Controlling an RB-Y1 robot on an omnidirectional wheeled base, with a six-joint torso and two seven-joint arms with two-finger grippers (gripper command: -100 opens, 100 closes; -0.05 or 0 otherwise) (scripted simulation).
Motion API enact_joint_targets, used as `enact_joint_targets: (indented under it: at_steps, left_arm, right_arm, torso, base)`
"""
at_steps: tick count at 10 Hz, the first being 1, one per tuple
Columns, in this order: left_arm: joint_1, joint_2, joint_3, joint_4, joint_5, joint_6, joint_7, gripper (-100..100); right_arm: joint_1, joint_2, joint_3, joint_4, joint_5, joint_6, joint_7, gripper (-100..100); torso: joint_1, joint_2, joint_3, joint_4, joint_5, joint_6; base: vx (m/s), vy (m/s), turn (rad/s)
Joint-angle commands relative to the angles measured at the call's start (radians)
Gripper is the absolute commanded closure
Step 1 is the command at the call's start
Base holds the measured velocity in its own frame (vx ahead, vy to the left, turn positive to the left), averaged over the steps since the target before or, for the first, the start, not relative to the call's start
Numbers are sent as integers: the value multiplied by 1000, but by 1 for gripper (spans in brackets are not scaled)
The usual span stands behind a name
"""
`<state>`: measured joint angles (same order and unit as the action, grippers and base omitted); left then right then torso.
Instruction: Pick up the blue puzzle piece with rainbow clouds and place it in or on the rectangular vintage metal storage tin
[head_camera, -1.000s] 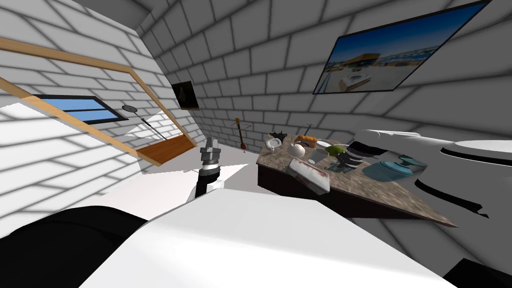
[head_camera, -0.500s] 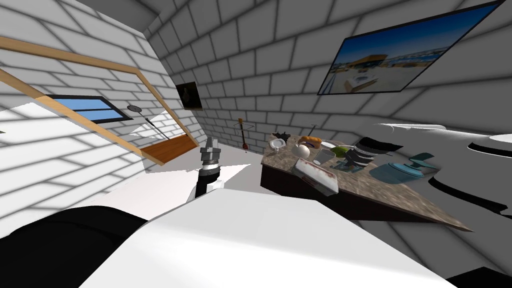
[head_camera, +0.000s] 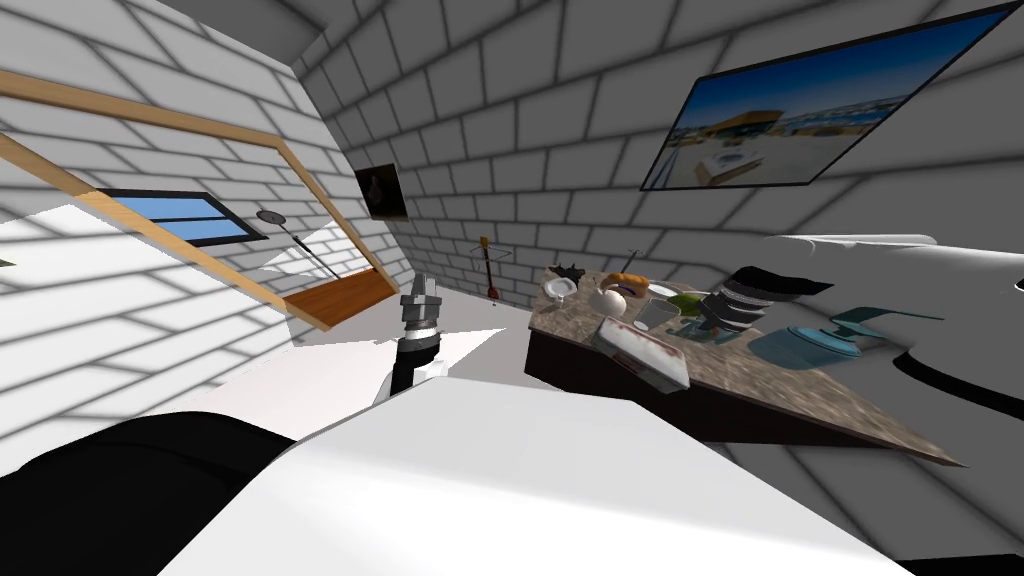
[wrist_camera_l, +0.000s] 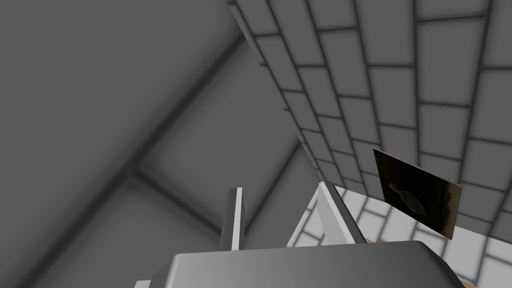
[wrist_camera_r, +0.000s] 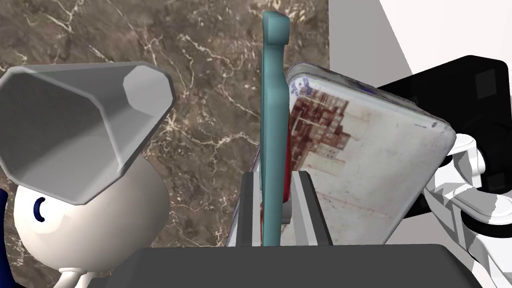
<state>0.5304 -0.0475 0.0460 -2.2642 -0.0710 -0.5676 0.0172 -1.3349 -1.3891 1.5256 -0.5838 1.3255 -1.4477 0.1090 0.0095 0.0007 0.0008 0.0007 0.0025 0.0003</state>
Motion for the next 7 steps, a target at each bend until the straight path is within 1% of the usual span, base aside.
enact_joint_targets:
  at_steps: [1, 3, 4, 5, 6, 7]
  left_arm:
    - [0, 0, 0, 0, 0, 0, 0, 0]
    - [0, 0, 0, 0, 0, 0, 0, 0]
    - [0, 0, 0, 0, 0, 0, 0, 0]
    - [0, 0, 0, 0, 0, 0, 0, 0]
    - [0, 0, 0, 0, 0, 0, 0, 0]
    - [0, 0, 0, 0, 0, 0, 0, 0]
  right_arm:
    - [-31, -12, 5, -3, -4, -35, 22, 100]
    - [-72, -30, 12, -19, -18, -79, 54, 100]
    - [-72, -30, 12, -19, -18, -79, 54, 100]
    - [-99, -42, 17, -31, -30, -113, 79, 100]
    - [-107, -45, 18, -35, -34, -125, 87, 100]
    - [-118, -50, 20, -40, -40, -149, 98, 100]
  torso:
    - [0, 0, 0, 0, 0, 0]
    - [3, -2, -2, -1, 0, -1]
    - [3, -3, -2, -1, 1, -2]
    - [0, -3, -2, -1, 0, -2]
    - [0, -3, -2, -1, -1, -2]
    - [-1, -3, -2, -1, -1, -2]
  base:
    - [66, 126, -11]
    - [58, 140, -28]
    - [59, 89, -3]
    - [62, 101, -29]
    - [64, 99, -36]
    - [48, 77, -22]
